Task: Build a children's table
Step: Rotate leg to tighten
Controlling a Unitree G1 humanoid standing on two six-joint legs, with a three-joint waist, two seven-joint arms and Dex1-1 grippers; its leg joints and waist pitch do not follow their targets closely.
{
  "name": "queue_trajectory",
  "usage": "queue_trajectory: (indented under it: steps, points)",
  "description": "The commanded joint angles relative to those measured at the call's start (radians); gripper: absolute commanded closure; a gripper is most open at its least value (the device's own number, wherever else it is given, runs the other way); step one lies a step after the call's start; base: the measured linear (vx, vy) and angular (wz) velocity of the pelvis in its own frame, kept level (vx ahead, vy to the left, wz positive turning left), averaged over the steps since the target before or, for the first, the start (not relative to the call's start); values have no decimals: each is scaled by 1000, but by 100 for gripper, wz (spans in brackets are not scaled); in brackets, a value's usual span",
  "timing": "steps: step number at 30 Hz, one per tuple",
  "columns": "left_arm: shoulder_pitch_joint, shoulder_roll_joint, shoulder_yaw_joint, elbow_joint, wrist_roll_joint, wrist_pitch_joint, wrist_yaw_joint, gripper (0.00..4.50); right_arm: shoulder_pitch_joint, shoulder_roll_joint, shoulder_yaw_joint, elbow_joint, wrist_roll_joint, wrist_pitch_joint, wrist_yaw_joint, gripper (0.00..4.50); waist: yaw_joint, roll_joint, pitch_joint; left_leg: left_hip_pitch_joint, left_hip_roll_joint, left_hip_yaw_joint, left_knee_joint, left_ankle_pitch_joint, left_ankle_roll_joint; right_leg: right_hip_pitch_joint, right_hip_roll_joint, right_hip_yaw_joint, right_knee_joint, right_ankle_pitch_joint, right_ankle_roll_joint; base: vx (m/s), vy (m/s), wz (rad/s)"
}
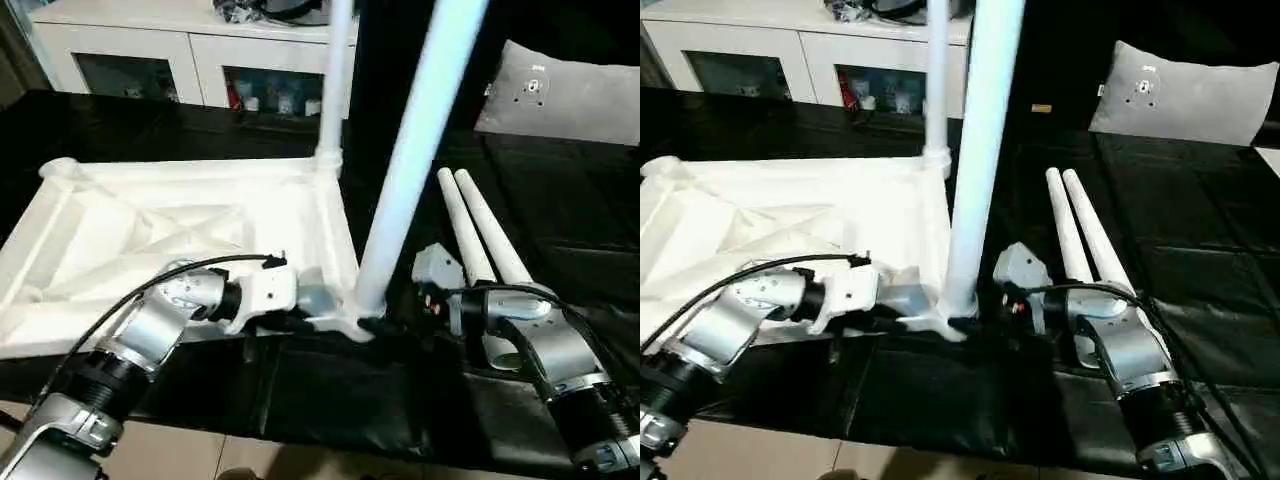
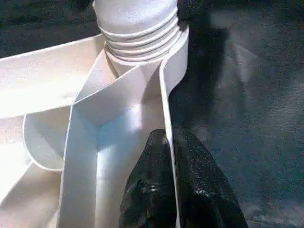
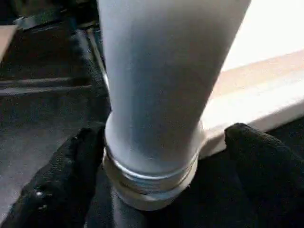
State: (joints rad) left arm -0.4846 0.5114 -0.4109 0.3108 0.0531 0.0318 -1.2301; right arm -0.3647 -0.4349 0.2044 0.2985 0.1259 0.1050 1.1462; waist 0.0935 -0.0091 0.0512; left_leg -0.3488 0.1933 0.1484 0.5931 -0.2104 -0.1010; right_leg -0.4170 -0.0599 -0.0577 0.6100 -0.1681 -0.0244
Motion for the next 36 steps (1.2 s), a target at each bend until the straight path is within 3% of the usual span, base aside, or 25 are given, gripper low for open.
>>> queue_trajectory:
  steps: [1,13,22,26,30,35,36]
  points:
    - [-8,9,-59,7,21,-25,-51,450,-22,-10,4,11,18,-3,19,55,-1,-9,-59,-6,28,9,-68,-129,66,62,-71,45,-74,-273,-173,0,0,0]
    - [-10,9,-63,11,15,-52,-89,450,-27,-6,10,25,20,-13,45,157,-1,-9,-62,-8,27,9,-67,-111,65,65,-70,44,-70,-249,-182,0,0,0]
    - [1,-19,-38,9,4,4,-39,450,19,29,19,-33,54,20,28,176,0,-8,-63,-8,27,9,-67,-109,61,66,-70,44,-69,-247,-181,0,0,0]
    - [4,-102,7,-19,-3,138,105,450,54,125,-1,-87,53,127,-144,178,-3,-6,-57,-5,27,9,-71,-146,43,63,-69,44,-79,-318,-165,0,0,0]
    - [-5,-200,37,-45,-4,254,240,450,42,224,-29,-68,22,173,-330,179,-15,-5,-53,-4,21,5,-74,-193,12,58,-70,39,-96,-461,-108,0,0,0]
    - [-37,-321,66,-48,18,363,396,450,18,354,-87,-44,19,215,-534,181,-25,-6,-59,-8,19,3,-72,-165,22,59,-69,40,-95,-423,-107,0,0,0]
    - [-56,-376,86,-38,32,404,476,450,4,404,-112,-28,-5,228,-649,181,-27,-5,-58,-9,19,5,-71,-158,25,57,-68,40,-94,-401,-113,0,0,0]
